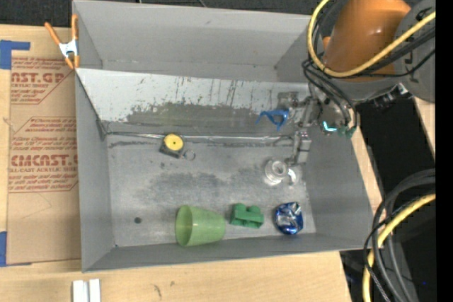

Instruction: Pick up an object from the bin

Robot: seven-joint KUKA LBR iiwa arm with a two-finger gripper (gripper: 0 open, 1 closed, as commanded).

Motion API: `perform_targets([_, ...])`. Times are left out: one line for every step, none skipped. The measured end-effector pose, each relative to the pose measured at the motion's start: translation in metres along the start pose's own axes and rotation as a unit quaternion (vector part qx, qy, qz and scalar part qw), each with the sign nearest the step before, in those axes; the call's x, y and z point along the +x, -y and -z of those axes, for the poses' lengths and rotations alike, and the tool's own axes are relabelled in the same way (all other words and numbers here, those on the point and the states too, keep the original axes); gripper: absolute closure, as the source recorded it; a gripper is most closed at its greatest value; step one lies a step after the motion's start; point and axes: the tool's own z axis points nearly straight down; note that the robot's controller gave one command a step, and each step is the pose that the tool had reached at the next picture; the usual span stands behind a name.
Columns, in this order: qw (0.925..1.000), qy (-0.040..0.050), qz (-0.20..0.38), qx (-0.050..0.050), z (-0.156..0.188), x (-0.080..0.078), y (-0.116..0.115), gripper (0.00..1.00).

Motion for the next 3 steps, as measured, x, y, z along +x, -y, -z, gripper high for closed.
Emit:
perform_targets([0.9994,0.0030,0.034,0.000,-0.144,0.034,0.034,0.00])
perform_targets([0.9820,0.0098,0.189,0.003,-0.140,0.063,0.069,0.00])
perform_targets([0.9455,0.0089,0.325,0.005,-0.139,0.096,0.064,0.00])
